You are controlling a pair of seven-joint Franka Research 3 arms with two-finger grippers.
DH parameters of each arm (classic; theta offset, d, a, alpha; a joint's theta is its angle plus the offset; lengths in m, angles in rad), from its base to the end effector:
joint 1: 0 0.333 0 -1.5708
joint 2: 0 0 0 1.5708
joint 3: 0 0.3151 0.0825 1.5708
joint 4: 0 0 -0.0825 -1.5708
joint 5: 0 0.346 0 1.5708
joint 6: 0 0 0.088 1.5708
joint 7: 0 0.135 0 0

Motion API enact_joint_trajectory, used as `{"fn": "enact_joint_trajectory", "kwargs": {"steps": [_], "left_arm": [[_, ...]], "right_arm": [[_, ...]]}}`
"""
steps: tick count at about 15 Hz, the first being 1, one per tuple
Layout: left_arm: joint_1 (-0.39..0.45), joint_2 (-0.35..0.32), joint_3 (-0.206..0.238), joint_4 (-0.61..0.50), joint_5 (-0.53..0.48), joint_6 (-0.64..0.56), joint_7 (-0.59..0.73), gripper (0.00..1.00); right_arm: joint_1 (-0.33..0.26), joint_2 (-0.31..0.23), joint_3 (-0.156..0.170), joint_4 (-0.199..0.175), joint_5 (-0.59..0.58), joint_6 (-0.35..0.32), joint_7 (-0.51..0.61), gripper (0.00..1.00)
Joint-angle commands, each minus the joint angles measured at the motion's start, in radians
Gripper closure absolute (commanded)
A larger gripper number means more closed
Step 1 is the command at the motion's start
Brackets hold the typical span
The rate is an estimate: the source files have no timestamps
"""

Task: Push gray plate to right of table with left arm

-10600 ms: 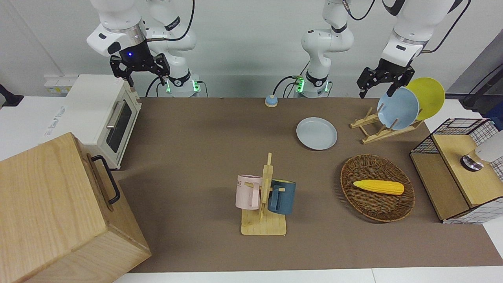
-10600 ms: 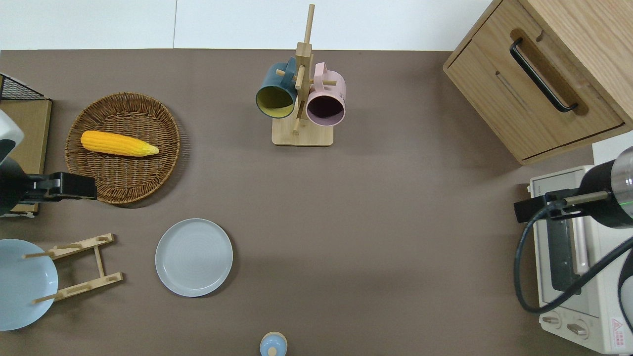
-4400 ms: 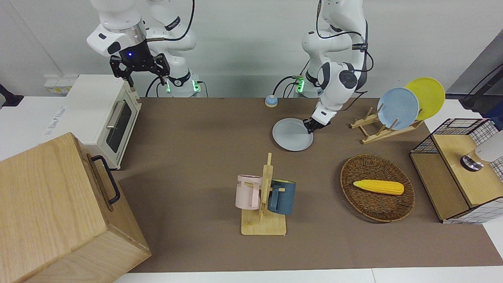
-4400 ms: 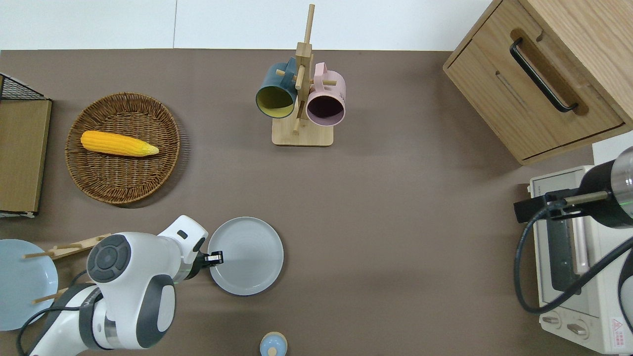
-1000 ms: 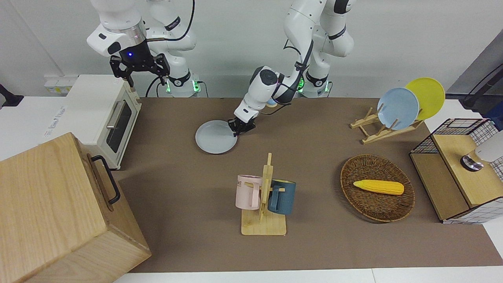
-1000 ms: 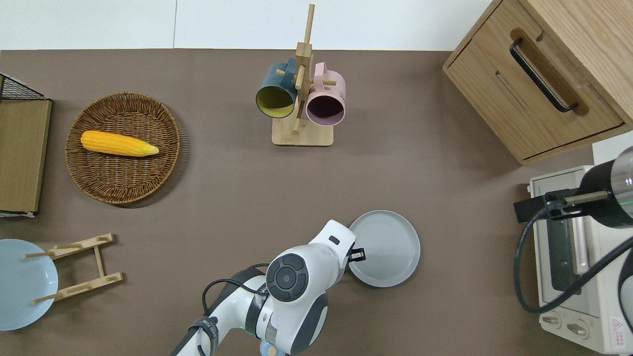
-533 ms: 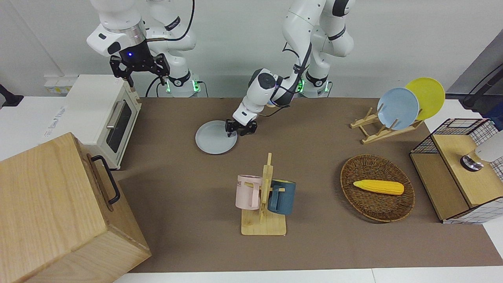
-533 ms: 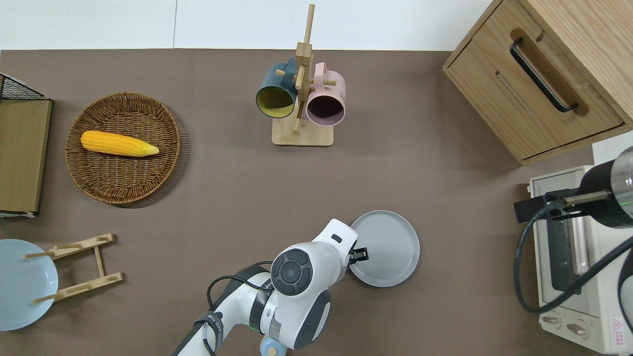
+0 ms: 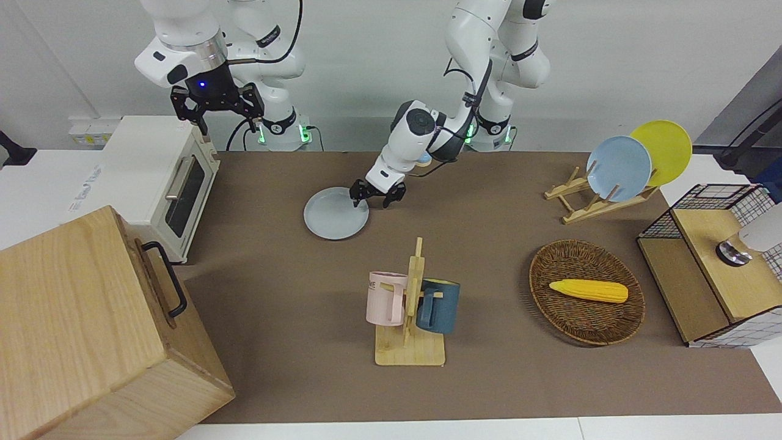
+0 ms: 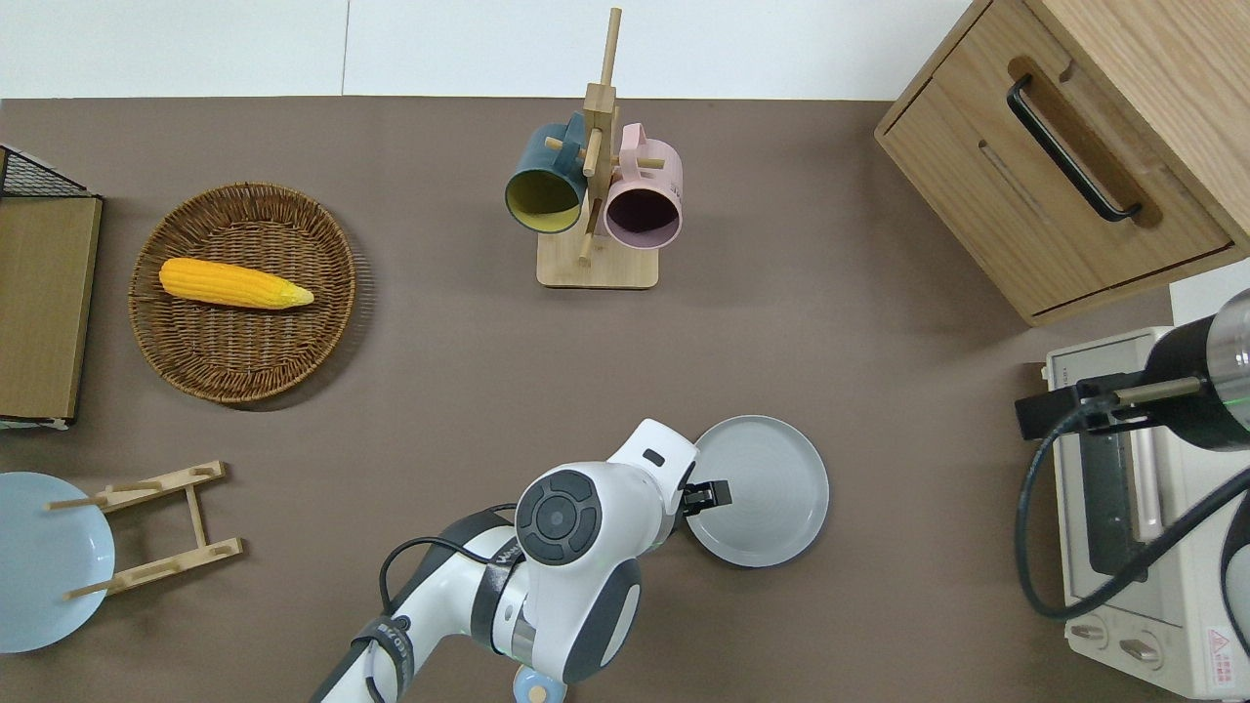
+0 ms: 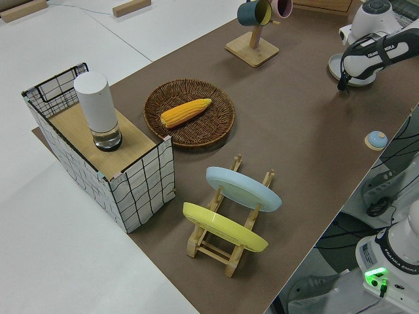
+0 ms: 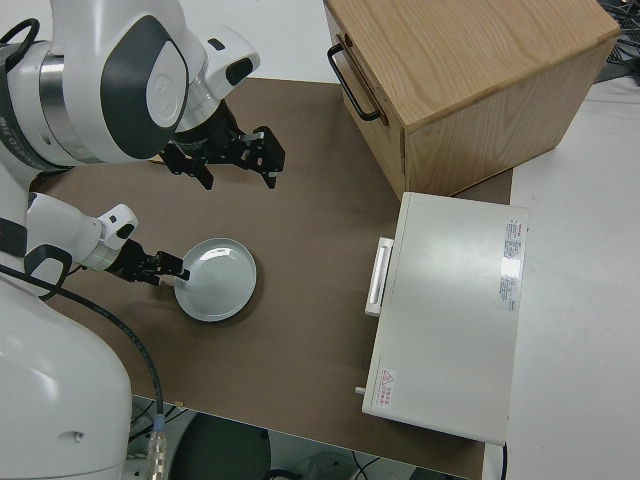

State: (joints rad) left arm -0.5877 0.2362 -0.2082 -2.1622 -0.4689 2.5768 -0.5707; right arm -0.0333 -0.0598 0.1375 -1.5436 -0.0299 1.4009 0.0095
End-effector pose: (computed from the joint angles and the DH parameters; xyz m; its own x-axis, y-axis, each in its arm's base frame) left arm 0.3933 -0.3977 0.3064 0.9845 0.1414 -0.1036 0.1692 -0.9215 0.3496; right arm 0.4754 0.0475 0.6227 0.9926 0.0883 -0.0829 0.0917 -0.9950 0.0388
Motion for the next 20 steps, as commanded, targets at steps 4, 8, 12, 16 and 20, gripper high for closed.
{"fn": "enact_joint_trajectory", "kwargs": {"steps": [4, 8, 12, 16, 20], "left_arm": [[0.051, -0.095, 0.059, -0.001, 0.013, -0.130, 0.018, 0.01], [0.136, -0.173, 0.111, 0.050, 0.081, -0.318, 0.095, 0.01], [0.268, -0.195, 0.133, 0.200, 0.211, -0.559, 0.156, 0.01], [0.409, -0.235, 0.139, 0.255, 0.254, -0.684, 0.280, 0.01], [0.509, -0.276, 0.133, 0.257, 0.360, -0.701, 0.373, 0.01]], "right_arm": [[-0.024, -0.009, 0.019, 0.000, -0.008, -0.014, -0.008, 0.005], [-0.024, -0.009, 0.019, 0.000, -0.008, -0.014, -0.008, 0.005], [-0.024, -0.009, 0.019, 0.000, -0.010, -0.014, -0.008, 0.005], [-0.024, -0.009, 0.019, 0.000, -0.008, -0.014, -0.008, 0.005], [-0.024, -0.009, 0.019, 0.000, -0.008, -0.014, -0.008, 0.005]]}}
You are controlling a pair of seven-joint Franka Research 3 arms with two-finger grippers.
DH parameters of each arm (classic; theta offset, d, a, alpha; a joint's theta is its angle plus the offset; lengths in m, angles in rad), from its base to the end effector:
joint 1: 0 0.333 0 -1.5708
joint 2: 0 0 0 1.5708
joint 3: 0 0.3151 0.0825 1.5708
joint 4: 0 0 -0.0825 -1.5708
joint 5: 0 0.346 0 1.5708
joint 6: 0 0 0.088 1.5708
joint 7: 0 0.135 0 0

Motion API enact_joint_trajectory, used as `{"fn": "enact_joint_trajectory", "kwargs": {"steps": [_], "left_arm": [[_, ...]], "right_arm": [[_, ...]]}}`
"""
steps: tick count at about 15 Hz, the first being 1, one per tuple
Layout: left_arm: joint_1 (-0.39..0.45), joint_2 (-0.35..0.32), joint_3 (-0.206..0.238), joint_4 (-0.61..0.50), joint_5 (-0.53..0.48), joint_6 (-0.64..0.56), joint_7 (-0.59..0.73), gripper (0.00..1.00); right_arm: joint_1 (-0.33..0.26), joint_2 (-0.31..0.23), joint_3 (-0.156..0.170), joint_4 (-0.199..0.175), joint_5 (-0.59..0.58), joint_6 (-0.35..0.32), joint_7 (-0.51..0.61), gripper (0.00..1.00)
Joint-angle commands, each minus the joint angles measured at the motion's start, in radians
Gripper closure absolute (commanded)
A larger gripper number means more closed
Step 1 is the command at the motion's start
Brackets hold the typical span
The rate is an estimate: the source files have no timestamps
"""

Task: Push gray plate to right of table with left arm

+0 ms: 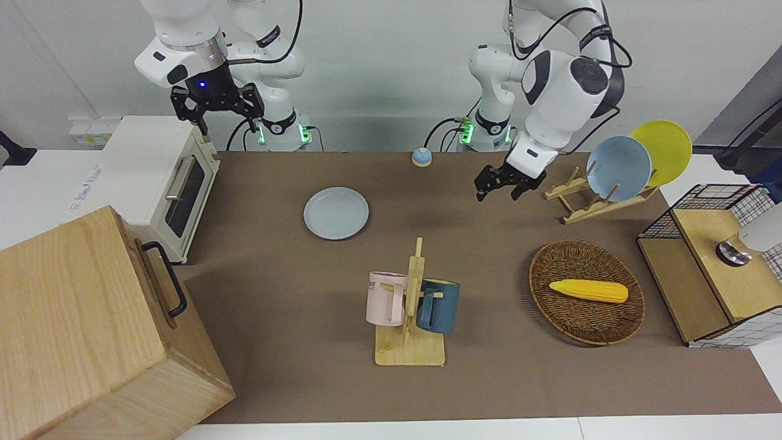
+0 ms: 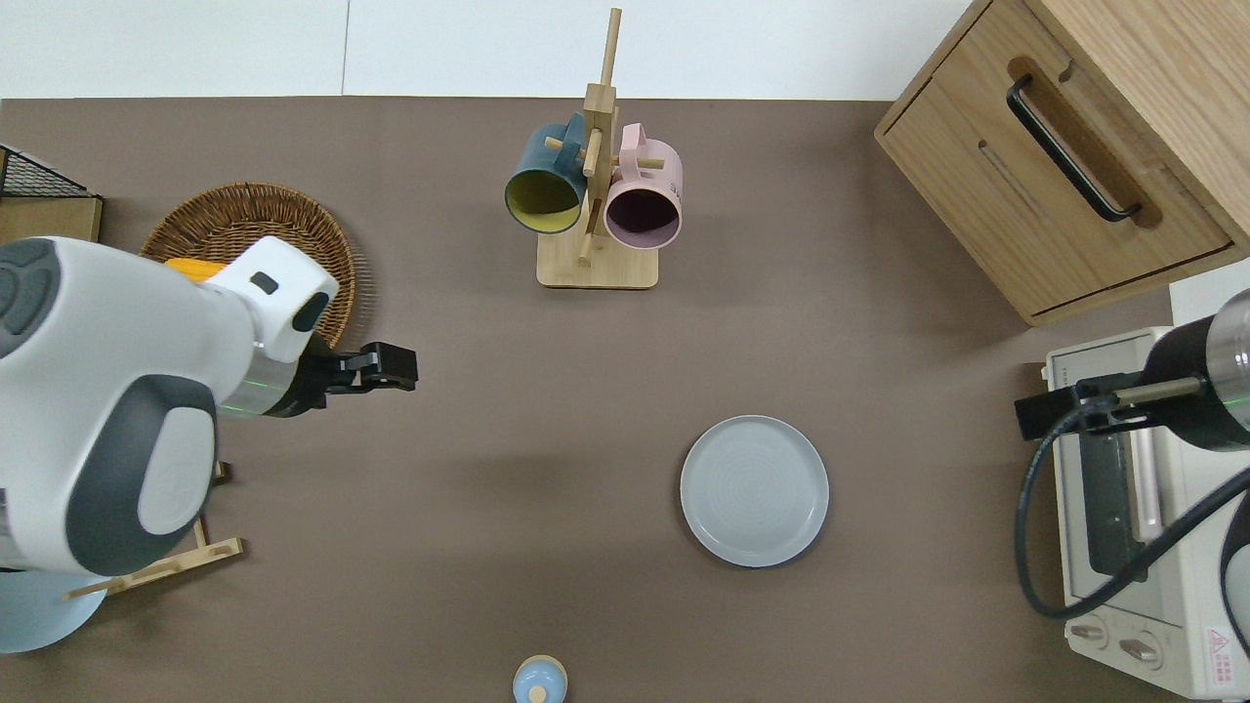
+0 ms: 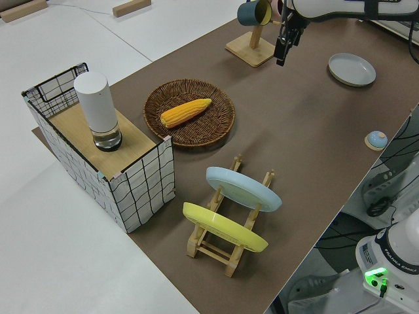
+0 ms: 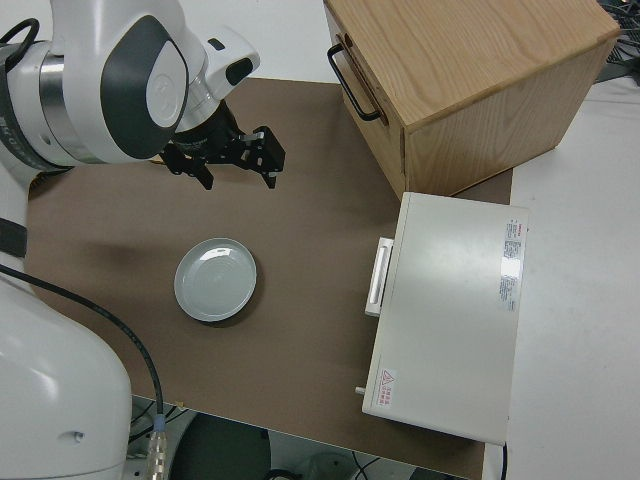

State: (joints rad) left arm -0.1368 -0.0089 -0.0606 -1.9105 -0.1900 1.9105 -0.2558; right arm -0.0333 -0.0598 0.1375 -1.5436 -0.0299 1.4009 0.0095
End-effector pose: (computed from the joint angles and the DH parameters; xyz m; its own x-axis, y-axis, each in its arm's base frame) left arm 0.5097 -0.1209 0.4819 0.9922 0.1170 -0.0419 0.1226 -0.9772 0.1731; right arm 0.4754 0.0475 0.6227 0.9926 0.0883 -0.0829 0.0917 -0.9950 0.0388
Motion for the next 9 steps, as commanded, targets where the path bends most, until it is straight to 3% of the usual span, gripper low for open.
{"fn": "enact_joint_trajectory", "kwargs": {"steps": [1, 6, 9], "left_arm": [[0.077, -0.039, -0.015, 0.010, 0.110, -0.047, 0.078, 0.01], [0.163, -0.045, -0.033, 0.198, 0.138, -0.184, 0.202, 0.01], [0.167, -0.046, -0.019, 0.217, 0.188, -0.220, 0.245, 0.01]], "right_arm": [[-0.024, -0.009, 0.019, 0.000, -0.008, -0.014, -0.008, 0.005], [-0.024, -0.009, 0.019, 0.000, -0.008, -0.014, -0.008, 0.005], [-0.024, -0.009, 0.019, 0.000, -0.008, -0.016, -0.008, 0.005]]}}
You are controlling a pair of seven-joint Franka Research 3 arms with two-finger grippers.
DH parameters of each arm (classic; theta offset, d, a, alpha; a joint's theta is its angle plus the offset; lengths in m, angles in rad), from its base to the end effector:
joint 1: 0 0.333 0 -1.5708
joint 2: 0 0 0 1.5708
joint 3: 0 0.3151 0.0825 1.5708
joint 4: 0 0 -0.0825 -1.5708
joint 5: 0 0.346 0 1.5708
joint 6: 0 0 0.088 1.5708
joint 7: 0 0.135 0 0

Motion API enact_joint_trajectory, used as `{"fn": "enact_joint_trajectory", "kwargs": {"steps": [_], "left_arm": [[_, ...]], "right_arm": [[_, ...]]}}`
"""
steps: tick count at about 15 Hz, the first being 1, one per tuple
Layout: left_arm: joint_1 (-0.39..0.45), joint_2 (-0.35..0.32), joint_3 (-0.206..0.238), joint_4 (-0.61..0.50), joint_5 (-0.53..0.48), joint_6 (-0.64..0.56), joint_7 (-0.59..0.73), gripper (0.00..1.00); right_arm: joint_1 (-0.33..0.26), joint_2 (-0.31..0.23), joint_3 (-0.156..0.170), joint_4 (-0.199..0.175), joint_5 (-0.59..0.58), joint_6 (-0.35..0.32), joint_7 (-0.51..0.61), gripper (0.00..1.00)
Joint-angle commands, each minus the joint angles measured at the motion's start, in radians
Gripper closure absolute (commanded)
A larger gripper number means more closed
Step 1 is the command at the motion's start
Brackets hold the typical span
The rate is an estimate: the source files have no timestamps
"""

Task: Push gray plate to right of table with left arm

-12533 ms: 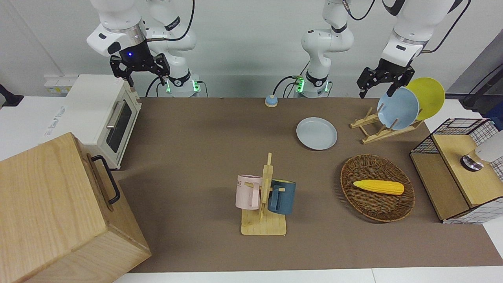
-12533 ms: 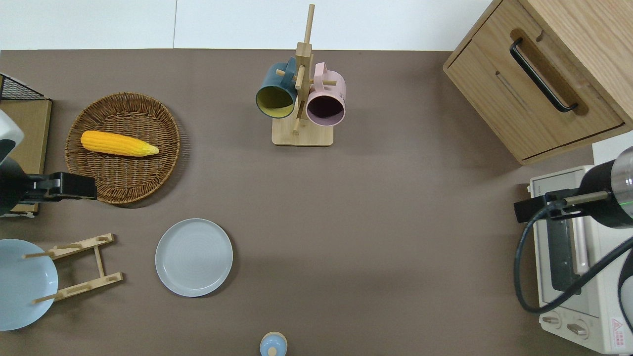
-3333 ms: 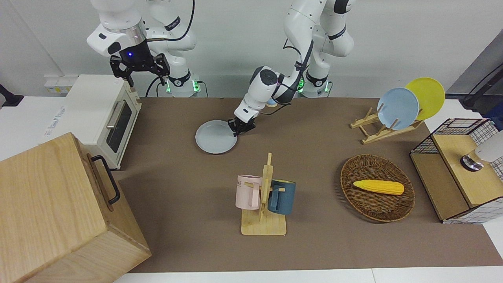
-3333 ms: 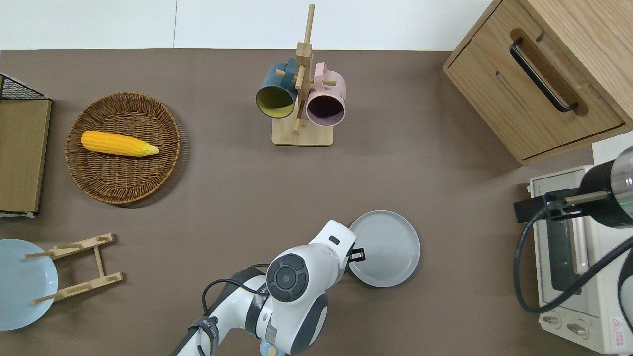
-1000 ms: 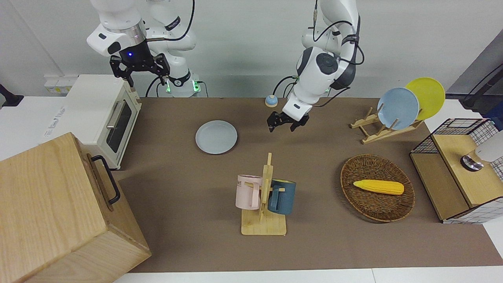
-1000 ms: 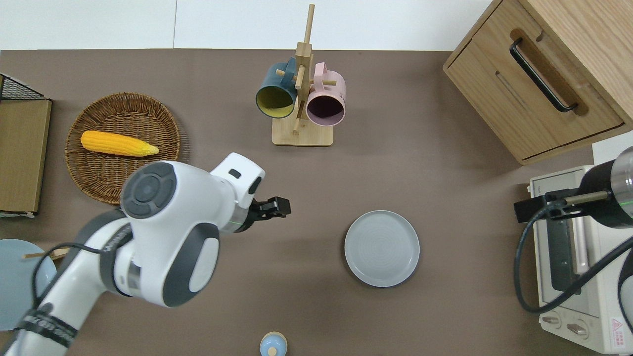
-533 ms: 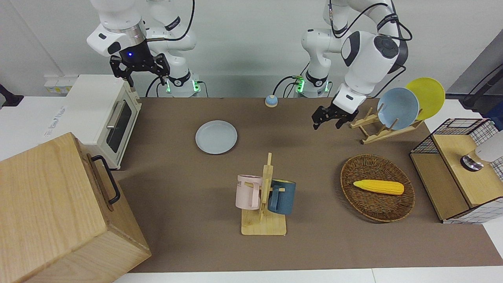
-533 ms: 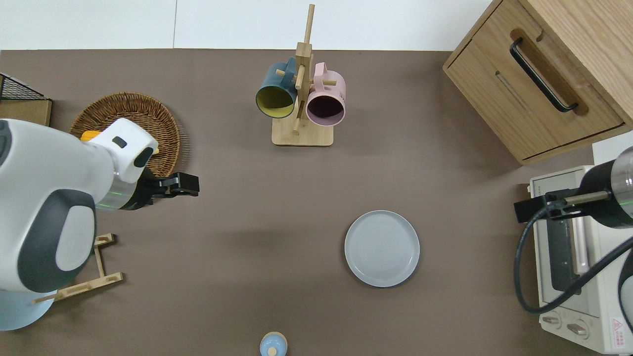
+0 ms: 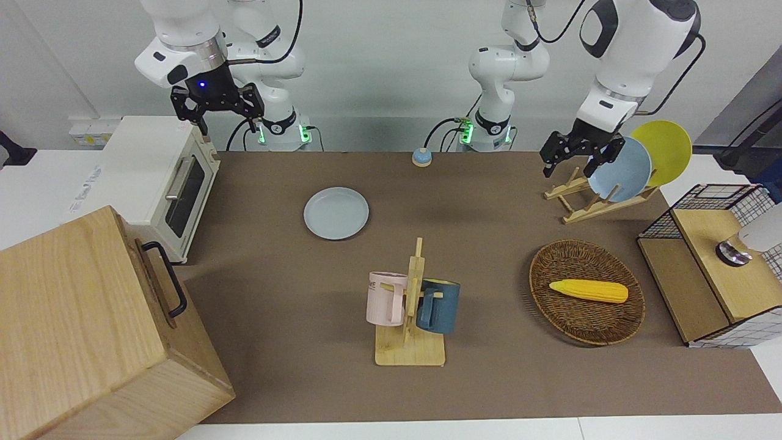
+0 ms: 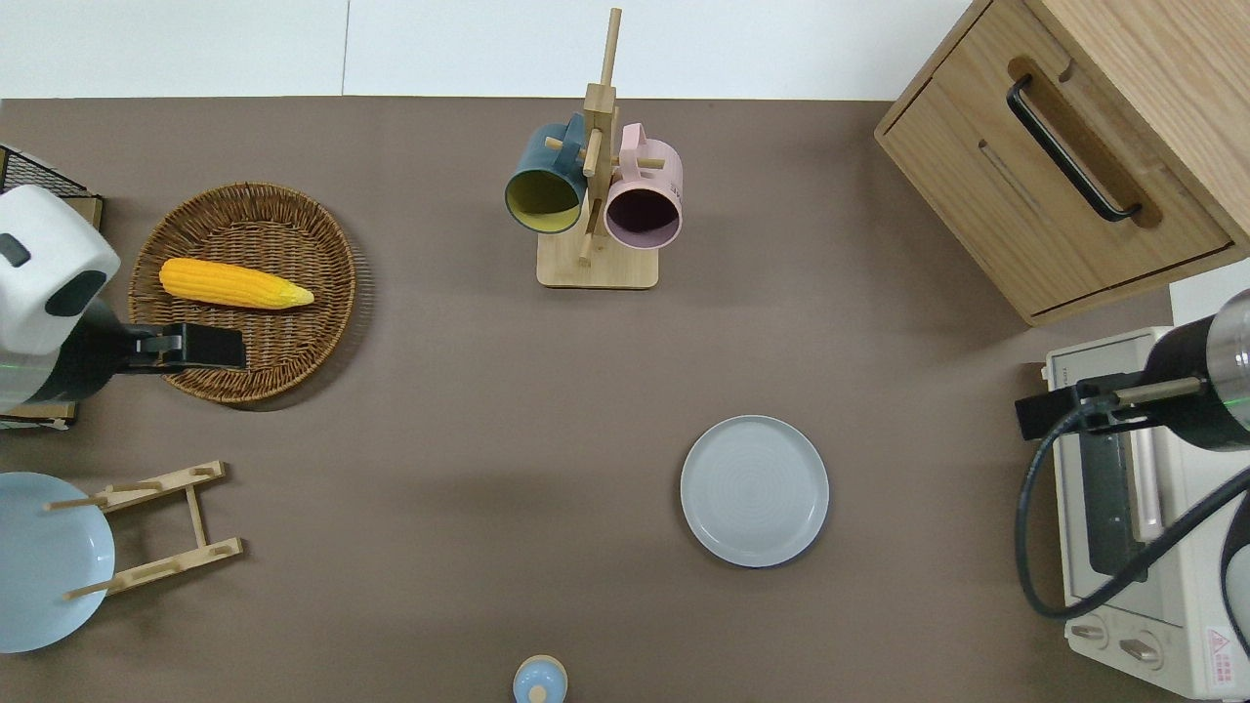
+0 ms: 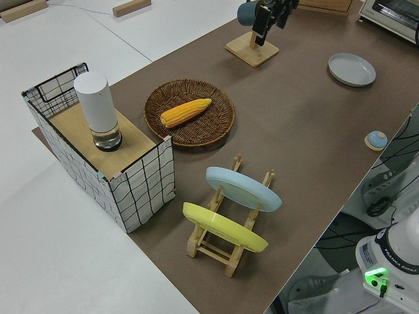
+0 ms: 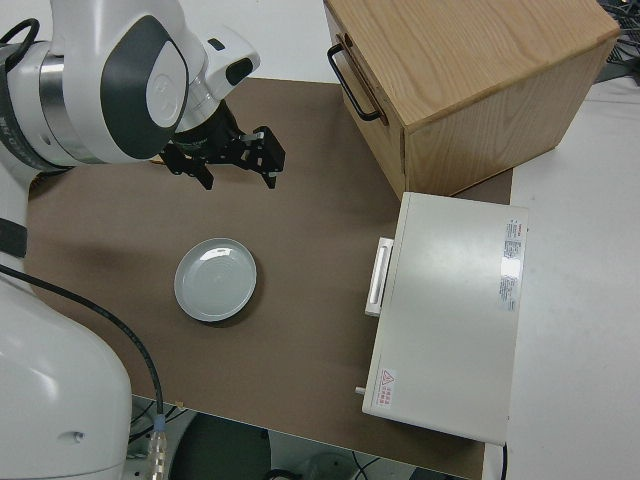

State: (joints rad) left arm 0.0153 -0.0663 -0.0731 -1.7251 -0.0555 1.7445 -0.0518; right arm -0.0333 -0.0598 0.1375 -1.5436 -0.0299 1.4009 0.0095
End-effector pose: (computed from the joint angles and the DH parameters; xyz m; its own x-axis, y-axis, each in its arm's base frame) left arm 0.5114 -0.0372 0.5777 0.9966 0.0035 0.0825 -0.0011 -0.9985 0.0548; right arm 0.4754 0.0475 0.6227 0.9926 0.0883 -0.0829 0.0917 -0.9950 0.0388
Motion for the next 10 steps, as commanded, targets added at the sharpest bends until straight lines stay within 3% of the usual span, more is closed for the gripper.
{"fn": "enact_joint_trajectory", "kwargs": {"steps": [1, 3, 10], "left_arm": [[0.020, 0.010, -0.011, 0.057, 0.057, -0.089, 0.044, 0.01], [0.023, 0.011, -0.016, 0.114, 0.057, -0.144, 0.044, 0.01], [0.023, 0.011, -0.002, 0.144, 0.059, -0.198, 0.044, 0.01]], "right_arm": [[-0.024, -0.009, 0.019, 0.000, -0.008, -0.014, -0.008, 0.005], [-0.024, -0.009, 0.019, 0.000, -0.008, -0.014, -0.008, 0.005], [-0.024, -0.009, 0.019, 0.000, -0.008, -0.014, -0.008, 0.005]]}}
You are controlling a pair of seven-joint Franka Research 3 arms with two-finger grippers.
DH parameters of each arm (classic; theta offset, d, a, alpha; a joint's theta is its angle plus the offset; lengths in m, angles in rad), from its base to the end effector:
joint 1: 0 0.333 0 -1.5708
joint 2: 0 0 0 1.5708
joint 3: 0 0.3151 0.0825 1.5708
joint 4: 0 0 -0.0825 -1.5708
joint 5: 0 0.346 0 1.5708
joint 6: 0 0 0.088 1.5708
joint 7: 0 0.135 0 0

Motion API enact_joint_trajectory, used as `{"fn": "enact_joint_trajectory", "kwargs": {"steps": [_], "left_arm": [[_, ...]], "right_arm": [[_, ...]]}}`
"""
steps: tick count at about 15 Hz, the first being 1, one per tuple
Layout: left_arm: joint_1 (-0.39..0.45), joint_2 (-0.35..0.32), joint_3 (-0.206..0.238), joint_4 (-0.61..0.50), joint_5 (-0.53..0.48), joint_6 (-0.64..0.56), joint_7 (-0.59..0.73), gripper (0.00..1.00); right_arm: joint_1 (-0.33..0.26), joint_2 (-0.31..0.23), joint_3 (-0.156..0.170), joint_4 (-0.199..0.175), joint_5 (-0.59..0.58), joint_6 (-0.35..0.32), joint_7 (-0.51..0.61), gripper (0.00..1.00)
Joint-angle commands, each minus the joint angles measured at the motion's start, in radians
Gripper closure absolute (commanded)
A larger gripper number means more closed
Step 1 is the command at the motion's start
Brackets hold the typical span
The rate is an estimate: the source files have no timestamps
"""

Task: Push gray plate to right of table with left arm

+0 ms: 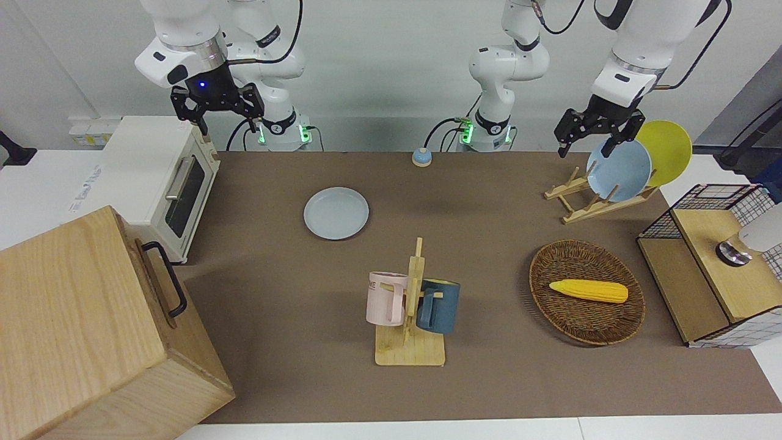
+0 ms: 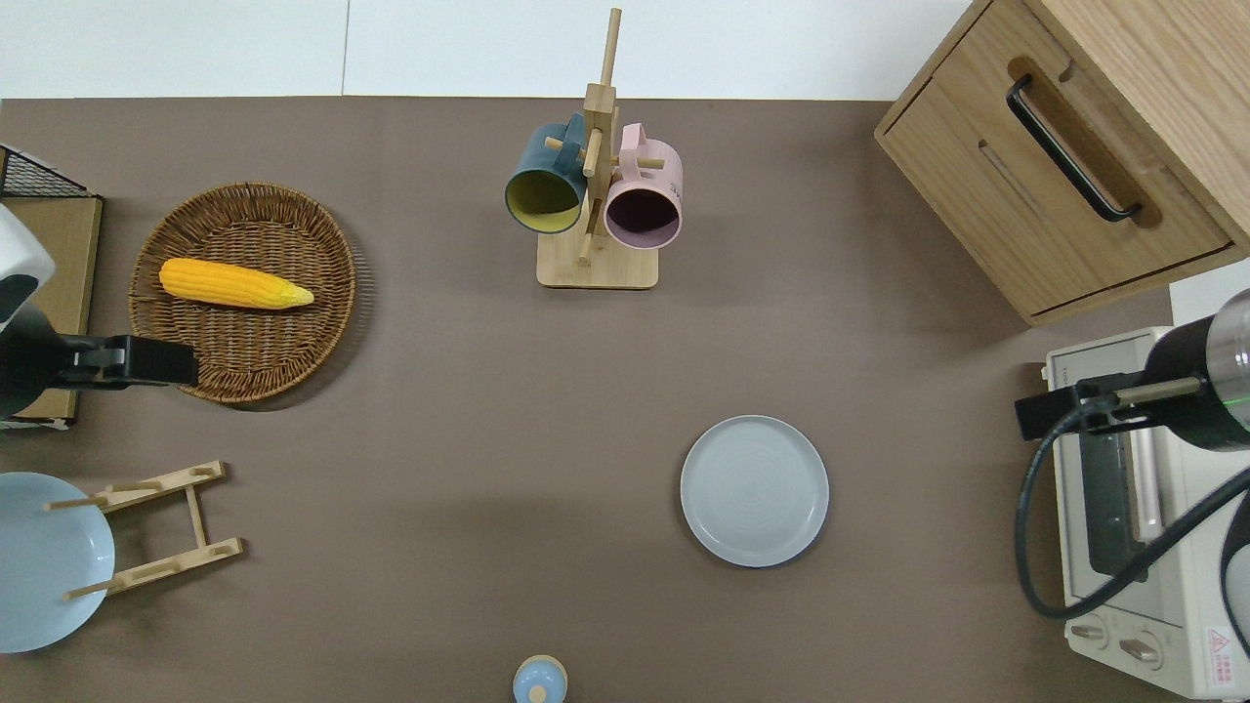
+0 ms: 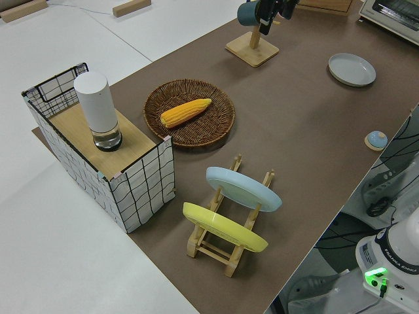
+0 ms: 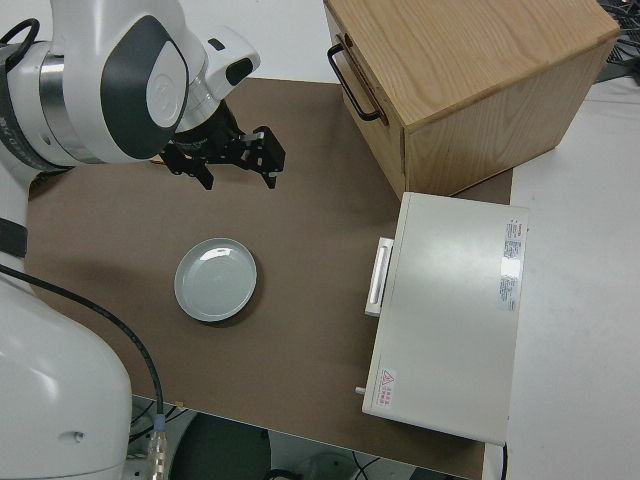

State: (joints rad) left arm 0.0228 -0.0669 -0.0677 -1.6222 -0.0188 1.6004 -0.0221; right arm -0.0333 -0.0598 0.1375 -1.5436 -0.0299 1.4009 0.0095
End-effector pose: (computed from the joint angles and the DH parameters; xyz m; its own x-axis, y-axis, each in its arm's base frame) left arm 0.4993 -0.0261 0.6098 0.9988 -0.0223 0.0446 -0.0230 -0.9996 0.0153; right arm 0.4754 0.0475 0.6227 0.9926 0.0883 -0.0829 0.0917 -0.9950 0.0388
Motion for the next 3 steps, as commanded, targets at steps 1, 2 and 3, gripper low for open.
{"fn": "enact_joint_trajectory", "kwargs": {"steps": [1, 2, 3], "left_arm": [[0.016, 0.012, -0.008, 0.041, 0.022, -0.054, 0.014, 0.01], [0.016, 0.012, -0.008, 0.041, 0.023, -0.054, 0.014, 0.01], [0.016, 0.012, -0.008, 0.041, 0.023, -0.057, 0.014, 0.01]], "right_arm": [[-0.024, -0.009, 0.019, 0.000, -0.008, -0.014, -0.008, 0.005], [-0.024, -0.009, 0.019, 0.000, -0.008, -0.014, -0.008, 0.005], [-0.024, -0.009, 0.019, 0.000, -0.008, -0.014, -0.008, 0.005]]}}
